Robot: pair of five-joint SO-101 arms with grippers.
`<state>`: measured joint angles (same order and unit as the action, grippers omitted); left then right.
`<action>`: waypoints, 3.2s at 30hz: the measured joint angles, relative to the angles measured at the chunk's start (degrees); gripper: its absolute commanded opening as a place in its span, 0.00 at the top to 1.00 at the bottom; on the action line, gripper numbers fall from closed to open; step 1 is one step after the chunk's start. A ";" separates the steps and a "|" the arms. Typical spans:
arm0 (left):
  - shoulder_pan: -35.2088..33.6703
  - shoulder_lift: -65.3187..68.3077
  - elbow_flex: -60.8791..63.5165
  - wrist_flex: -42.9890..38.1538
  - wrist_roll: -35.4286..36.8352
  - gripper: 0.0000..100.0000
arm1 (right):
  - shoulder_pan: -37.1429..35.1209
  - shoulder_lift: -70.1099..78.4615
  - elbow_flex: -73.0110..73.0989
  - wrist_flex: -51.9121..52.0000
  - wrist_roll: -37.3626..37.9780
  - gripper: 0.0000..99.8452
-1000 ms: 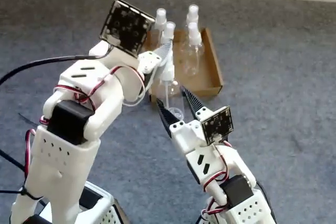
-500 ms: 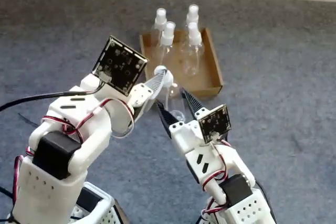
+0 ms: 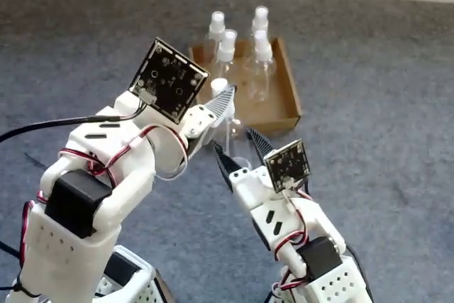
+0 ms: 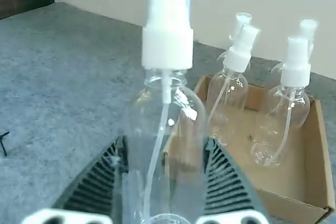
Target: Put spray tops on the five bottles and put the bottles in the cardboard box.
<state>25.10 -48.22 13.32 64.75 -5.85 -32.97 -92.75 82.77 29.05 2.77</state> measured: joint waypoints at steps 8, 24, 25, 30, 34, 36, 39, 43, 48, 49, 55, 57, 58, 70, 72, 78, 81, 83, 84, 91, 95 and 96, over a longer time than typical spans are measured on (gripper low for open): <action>-0.62 -0.18 -0.18 0.26 -0.09 0.84 | 3.08 0.00 0.00 0.00 0.00 1.00; -20.57 -15.74 30.24 -0.44 -0.09 0.84 | 10.64 37.27 -32.00 -6.42 -6.51 1.00; -20.48 -16.88 33.23 -2.37 -0.09 0.83 | 10.64 39.56 -34.11 -6.51 -7.74 1.00; -18.11 -24.18 44.22 -9.14 2.46 0.73 | 5.36 46.77 -41.05 -6.77 -9.32 1.00; -14.95 -32.79 47.74 -9.85 4.48 0.73 | 1.14 52.40 -41.58 -6.77 -9.41 1.00; -13.36 -36.84 49.41 -9.85 4.66 0.73 | -0.70 54.51 -41.58 -6.77 -9.41 1.00; -13.36 -40.79 51.96 -10.99 4.66 0.73 | -4.13 56.00 -42.20 -5.89 -9.41 1.00; -13.27 -40.44 55.30 -15.30 2.90 0.73 | -7.82 56.18 -47.12 -0.97 -9.41 1.00; -14.15 -38.95 56.79 -18.02 2.37 0.73 | -8.70 56.18 -53.71 7.74 -9.41 1.00; -15.03 -38.68 56.79 -18.11 2.46 0.73 | -8.70 56.18 -54.59 9.32 -9.41 1.00; -18.29 -38.51 57.23 -18.02 2.46 0.73 | -8.79 56.18 -56.70 13.71 -9.58 1.00; -18.46 -38.51 58.11 -18.99 2.46 0.73 | -8.79 56.09 -56.70 13.98 -9.58 1.00; -18.46 -38.51 58.81 -19.60 2.46 0.73 | -8.79 56.09 -56.70 14.15 -9.58 1.00; -19.96 -37.98 59.78 -21.98 2.46 0.73 | -6.07 50.02 -56.70 16.79 -9.58 1.00; -20.75 -37.98 60.13 -21.98 2.46 0.73 | -4.04 49.93 -56.70 16.88 -9.58 1.00; -21.36 -37.98 60.31 -21.98 2.37 0.73 | 5.01 49.93 -56.35 13.10 -4.84 1.00; -21.45 -37.98 60.31 -21.98 2.37 0.73 | 9.32 49.85 -51.08 6.42 -4.13 1.00; -21.45 -37.98 60.31 -21.98 2.37 0.73 | 10.99 49.93 -44.22 -0.18 -3.96 1.00; -21.45 -37.98 60.31 -21.98 2.37 0.73 | 11.43 49.93 -40.26 -3.87 -3.87 1.00; -21.89 -37.89 61.80 -21.98 2.37 0.73 | 12.66 50.29 -17.14 -28.40 -3.78 1.00; -21.80 -37.89 61.80 -21.98 2.37 0.73 | 14.68 53.19 -15.03 -35.87 -3.78 1.00; -21.89 -37.89 61.80 -21.98 2.37 0.73 | 15.21 54.15 -15.03 -37.01 -3.78 1.00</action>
<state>3.21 -86.11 75.12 42.77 -3.47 -17.76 -38.59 67.74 -7.96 -1.01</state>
